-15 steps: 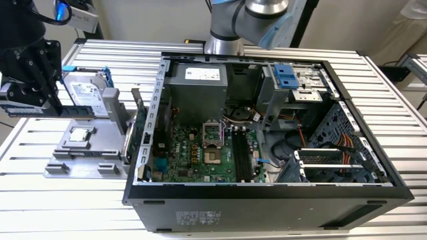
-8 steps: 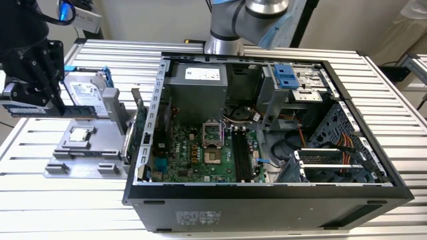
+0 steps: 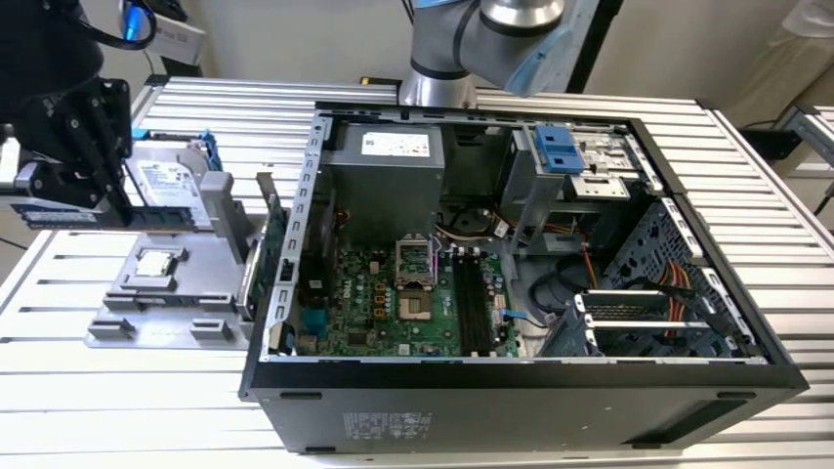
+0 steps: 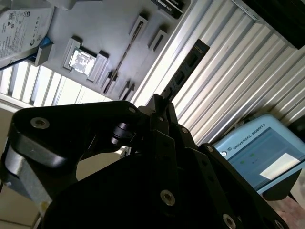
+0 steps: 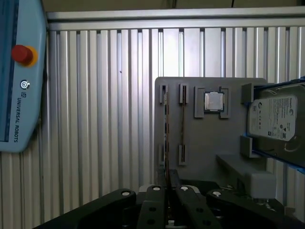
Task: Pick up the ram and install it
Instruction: 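Pick up the ram and move it above insertion slot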
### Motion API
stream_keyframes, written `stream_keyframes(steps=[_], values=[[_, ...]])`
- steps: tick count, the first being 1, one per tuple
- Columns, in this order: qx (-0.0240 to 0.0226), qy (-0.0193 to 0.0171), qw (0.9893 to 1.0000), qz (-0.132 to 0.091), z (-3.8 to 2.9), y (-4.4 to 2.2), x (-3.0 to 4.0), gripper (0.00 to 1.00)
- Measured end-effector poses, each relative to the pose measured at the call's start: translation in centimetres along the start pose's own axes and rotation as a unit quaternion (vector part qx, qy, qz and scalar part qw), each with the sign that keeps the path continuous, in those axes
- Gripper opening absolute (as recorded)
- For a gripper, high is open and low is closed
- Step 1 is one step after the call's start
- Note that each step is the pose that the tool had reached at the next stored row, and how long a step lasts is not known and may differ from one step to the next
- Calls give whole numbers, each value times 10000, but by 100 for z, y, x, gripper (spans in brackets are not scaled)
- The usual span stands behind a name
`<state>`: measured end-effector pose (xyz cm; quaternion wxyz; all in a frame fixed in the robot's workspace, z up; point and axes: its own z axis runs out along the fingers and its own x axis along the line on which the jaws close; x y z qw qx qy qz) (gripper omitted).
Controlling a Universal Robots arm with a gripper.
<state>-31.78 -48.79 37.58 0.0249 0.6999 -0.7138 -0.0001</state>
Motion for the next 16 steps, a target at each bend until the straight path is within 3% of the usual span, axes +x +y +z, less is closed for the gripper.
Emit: stream_keyframes(steps=[16], values=[[0,1,10000,0,-4,-100,-2,0]])
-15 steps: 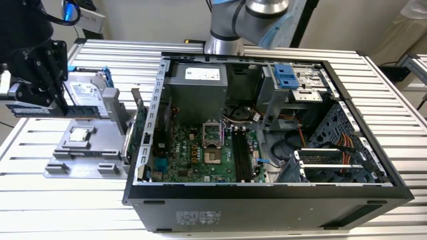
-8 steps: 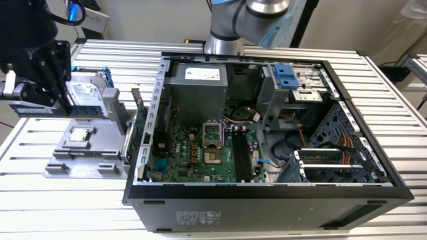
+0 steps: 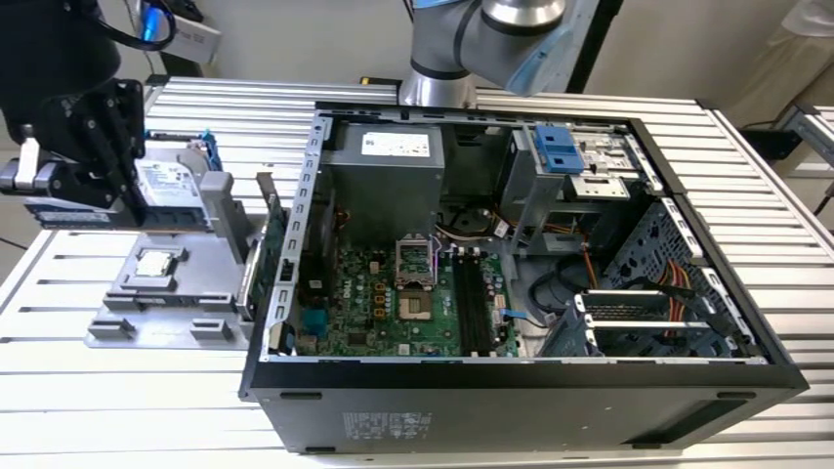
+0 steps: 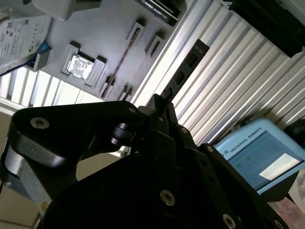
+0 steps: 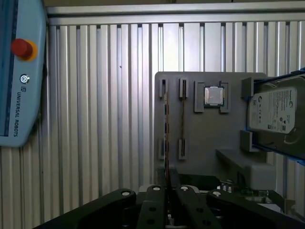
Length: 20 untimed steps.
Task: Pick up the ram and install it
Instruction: 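Pick up the ram and move it above insertion slot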
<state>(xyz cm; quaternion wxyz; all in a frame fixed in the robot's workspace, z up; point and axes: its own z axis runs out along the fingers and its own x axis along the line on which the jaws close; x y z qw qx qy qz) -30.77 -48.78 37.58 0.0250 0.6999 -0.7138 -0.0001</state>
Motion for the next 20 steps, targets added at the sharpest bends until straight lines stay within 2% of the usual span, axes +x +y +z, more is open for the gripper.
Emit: stream_keyframes(steps=[20], values=[[0,0,10000,0,-4,-112,-2,0]])
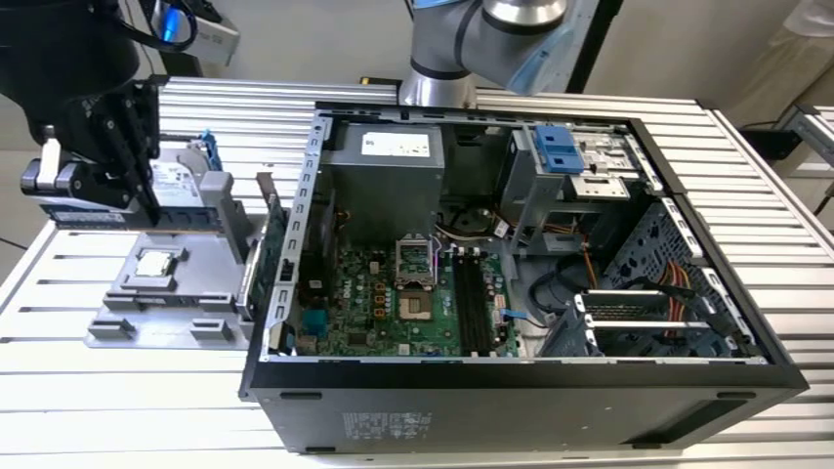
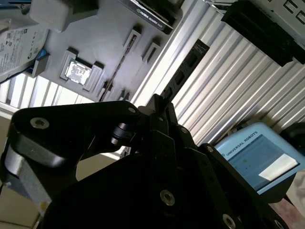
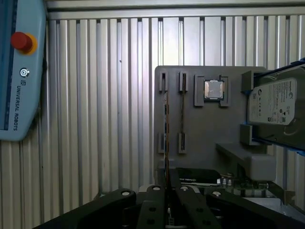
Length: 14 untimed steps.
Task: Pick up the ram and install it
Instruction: 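Pick up the ram and move it above insertion slot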
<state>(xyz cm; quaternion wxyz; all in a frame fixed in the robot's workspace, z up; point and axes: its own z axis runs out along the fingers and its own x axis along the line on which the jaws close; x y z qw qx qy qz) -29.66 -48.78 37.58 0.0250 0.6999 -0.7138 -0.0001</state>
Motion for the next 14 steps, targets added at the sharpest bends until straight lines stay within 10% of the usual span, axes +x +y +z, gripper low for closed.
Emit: stream_keyframes(steps=[14], values=[[0,0,10000,0,-2,-47,-1,0]])
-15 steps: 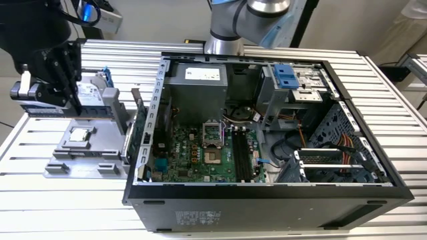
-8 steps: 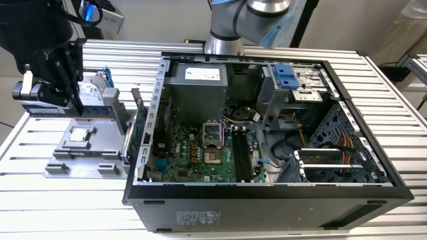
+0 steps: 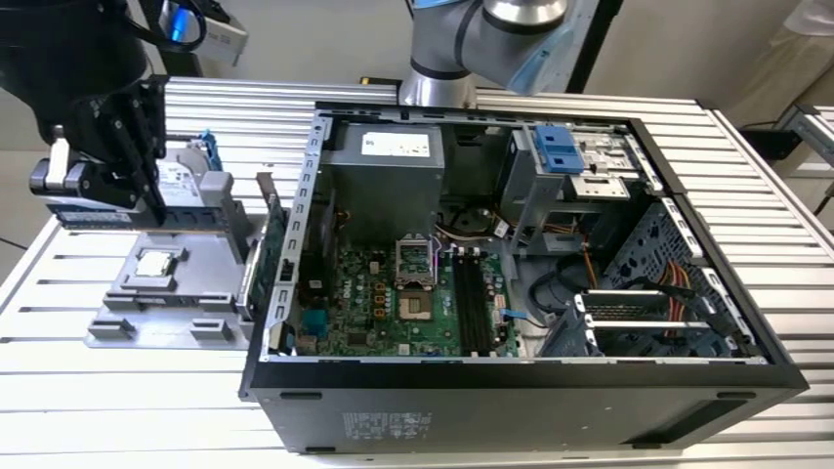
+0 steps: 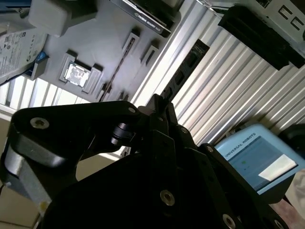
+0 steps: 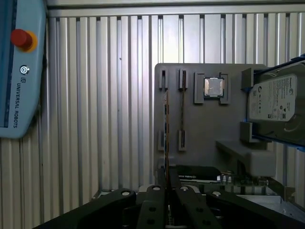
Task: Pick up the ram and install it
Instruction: 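Pick up the ram and move it above insertion slot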
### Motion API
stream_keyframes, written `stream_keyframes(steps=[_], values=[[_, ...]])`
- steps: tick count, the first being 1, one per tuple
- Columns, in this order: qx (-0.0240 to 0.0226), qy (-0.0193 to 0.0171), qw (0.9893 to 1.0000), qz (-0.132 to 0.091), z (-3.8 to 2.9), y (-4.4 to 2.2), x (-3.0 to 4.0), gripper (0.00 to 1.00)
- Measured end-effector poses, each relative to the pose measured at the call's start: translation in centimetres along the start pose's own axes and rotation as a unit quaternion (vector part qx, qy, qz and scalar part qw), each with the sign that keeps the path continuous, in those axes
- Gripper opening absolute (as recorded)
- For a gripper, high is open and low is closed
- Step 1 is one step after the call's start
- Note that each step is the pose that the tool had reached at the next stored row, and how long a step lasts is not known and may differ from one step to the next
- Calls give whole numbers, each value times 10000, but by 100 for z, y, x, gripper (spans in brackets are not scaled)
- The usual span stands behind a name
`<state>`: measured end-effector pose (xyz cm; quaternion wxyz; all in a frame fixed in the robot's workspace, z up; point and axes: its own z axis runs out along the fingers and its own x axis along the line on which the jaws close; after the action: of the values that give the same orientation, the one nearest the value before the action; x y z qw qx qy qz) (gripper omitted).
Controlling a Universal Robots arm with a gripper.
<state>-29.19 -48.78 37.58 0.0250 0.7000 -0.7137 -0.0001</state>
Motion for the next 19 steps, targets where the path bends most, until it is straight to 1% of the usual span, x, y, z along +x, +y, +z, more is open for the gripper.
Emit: stream_keyframes(steps=[10,19], values=[[-1,0,10000,0,-2,-38,-1,0],[0,0,10000,0,-4,-117,-2,0]])
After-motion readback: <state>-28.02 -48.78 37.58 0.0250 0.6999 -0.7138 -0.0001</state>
